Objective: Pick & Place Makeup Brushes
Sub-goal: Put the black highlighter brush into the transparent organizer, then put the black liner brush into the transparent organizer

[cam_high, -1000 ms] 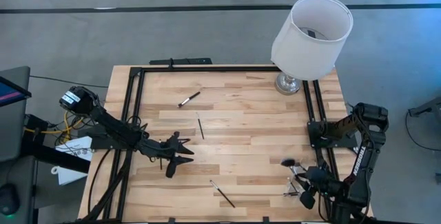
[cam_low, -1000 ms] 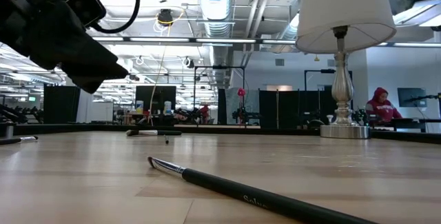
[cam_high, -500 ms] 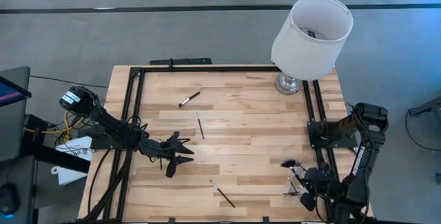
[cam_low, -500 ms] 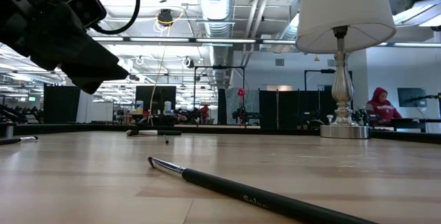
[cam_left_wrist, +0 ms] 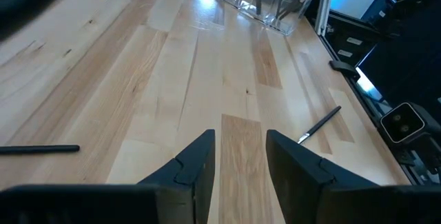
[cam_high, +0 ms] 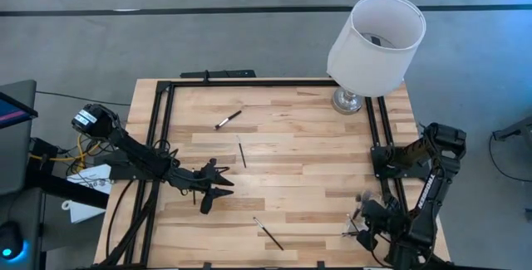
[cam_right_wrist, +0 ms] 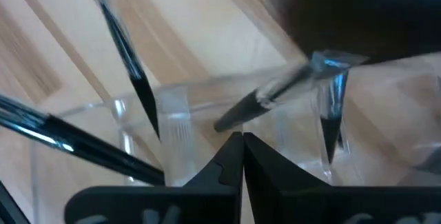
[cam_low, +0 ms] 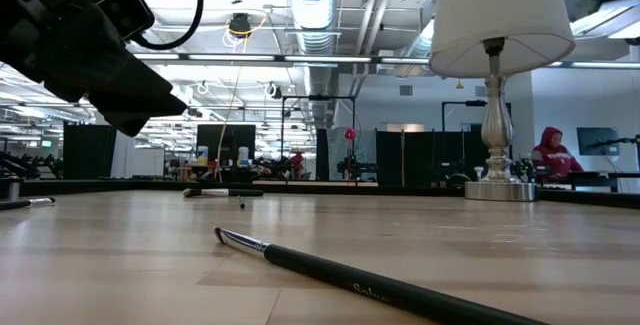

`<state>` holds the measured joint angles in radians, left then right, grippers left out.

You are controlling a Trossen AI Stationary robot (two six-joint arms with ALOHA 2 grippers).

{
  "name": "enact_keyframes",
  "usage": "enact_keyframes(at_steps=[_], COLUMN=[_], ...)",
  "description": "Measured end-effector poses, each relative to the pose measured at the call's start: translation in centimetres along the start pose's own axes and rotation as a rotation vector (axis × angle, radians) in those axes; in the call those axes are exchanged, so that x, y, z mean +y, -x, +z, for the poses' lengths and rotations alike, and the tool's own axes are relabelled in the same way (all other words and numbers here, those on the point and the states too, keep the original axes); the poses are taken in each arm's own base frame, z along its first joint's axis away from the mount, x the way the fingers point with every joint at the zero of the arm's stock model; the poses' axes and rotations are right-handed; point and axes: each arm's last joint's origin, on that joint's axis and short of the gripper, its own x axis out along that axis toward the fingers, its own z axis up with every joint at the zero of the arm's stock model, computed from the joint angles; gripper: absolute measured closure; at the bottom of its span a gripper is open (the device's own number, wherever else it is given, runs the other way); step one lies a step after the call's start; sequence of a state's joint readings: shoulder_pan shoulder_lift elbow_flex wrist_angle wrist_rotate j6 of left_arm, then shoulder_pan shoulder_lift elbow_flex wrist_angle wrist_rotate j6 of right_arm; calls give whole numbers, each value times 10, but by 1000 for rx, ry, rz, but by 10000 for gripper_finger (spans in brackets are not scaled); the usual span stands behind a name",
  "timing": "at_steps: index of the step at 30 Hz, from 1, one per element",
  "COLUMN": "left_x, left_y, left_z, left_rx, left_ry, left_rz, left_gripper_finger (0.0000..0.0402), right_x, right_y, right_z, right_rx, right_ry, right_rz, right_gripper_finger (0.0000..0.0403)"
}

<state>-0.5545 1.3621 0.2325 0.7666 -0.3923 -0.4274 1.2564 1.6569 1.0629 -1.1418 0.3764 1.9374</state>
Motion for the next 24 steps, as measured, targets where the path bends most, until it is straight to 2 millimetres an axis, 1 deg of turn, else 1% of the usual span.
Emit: enact_keyframes(at_steps=[4,8,15,19,24], left_x=[0,-1,3,4,3], left_y=[1,6,24,32,35], left_z=[1,8,20,25,25], left_rx=[-2,-28,-34,-40,-35], left_ry=[-1,9,-13,-12,-23], left_rz=[-1,-12,39,41,53], left_gripper_finger=[276,276,276,276,276], right_x=[4,8,16,21,20], right_y=[10,23,41,48,47], right_z=[-1,0,8,14,21], right_rx=[17,21,-86,-156,-169], right_ry=[-9,-42,4,27,35], right_rz=[27,48,124,161,131], right_gripper_finger=[402,402,402,402,402])
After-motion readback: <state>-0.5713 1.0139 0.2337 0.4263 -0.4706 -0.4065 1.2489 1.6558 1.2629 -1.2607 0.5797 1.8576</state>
